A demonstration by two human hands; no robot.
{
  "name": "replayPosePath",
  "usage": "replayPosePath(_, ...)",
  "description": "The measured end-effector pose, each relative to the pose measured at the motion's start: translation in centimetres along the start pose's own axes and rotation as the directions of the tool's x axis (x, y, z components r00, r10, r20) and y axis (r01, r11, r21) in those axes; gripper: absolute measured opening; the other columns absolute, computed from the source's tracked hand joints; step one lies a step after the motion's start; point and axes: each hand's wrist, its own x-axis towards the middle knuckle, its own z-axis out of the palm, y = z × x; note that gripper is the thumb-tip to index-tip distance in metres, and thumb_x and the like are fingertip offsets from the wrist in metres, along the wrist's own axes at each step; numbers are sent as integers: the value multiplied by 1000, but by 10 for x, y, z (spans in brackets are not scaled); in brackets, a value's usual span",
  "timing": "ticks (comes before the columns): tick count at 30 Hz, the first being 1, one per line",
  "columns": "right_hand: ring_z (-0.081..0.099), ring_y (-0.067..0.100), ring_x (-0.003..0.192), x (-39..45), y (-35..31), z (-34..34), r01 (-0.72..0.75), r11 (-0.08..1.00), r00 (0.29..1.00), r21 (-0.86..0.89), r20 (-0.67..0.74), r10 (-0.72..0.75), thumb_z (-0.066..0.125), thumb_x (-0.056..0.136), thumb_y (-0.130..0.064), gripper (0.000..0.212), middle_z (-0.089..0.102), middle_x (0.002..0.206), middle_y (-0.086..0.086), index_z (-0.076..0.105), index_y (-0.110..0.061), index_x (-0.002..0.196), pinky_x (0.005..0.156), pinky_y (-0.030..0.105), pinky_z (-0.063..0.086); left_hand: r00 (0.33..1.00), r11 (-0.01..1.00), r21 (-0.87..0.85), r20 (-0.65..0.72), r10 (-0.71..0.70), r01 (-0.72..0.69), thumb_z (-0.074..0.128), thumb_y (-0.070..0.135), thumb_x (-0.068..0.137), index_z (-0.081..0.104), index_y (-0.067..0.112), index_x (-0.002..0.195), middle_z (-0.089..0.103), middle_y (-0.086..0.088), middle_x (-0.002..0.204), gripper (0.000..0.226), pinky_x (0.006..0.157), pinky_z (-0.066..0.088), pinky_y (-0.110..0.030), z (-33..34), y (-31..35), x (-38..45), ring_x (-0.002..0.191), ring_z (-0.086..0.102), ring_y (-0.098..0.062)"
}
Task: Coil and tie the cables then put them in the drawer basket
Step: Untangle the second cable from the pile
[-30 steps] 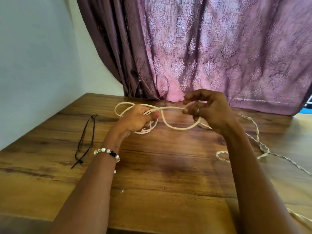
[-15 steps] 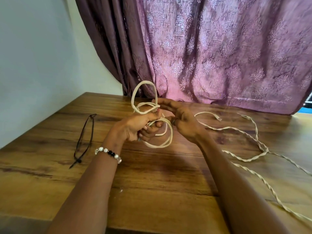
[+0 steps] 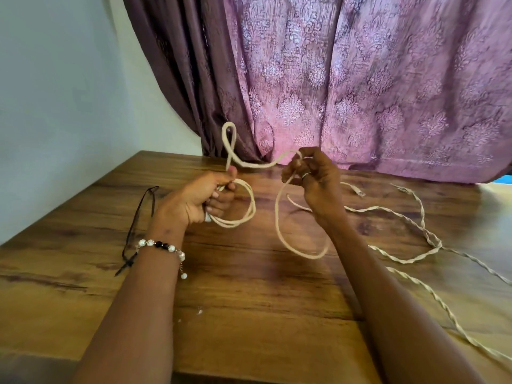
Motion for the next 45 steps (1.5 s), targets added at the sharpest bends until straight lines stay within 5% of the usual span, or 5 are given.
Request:
replayPosePath(8,42,15,34,6,3,-9,-330,924,883,-194,-410,229,28,89,8,33,49,66,7,55,-8,100,35,17,31,988,903,-409,-130,84,-130,53,26,85,41,19,58,26,10,34,31,30,16,-15,-27,4,0,26,21,-3)
replayPosePath(17,56,41,109,-12,-3,12,216,39,805,-976,201,558,49,88,-20,33,56,119,20,54,-10,119,85,42,48,951,733,-607,-170,259,-308,51,32,89,42,19,49,27,8,33,43,33,19,-14,-30,8,2,26,24,-7)
replayPosePath(30,60,21,56,-2,-15,31,-199,959,972,-204,-169,166,42,84,12,56,66,78,3,48,-13,133,52,38,52,885,878,-296,-395,247,-377,48,25,94,34,19,55,25,7,34,42,36,16,-11,9,-1,15,25,19,-5)
replayPosePath(37,62,42,90,1,11,6,0,268,977,-963,58,207,46,91,-5,22,63,99,24,57,-5,110,69,42,45,897,817,-511,181,404,-266,37,47,94,39,20,50,27,9,33,51,31,16,-15,11,1,5,27,13,-4)
replayPosePath(45,54,40,117,-26,-35,53,484,-49,737,-874,377,561,40,96,-3,44,51,131,20,35,0,140,88,48,46,787,651,-461,-213,579,-603,31,39,102,43,17,76,37,7,47,36,40,30,-18,13,3,12,36,31,-4)
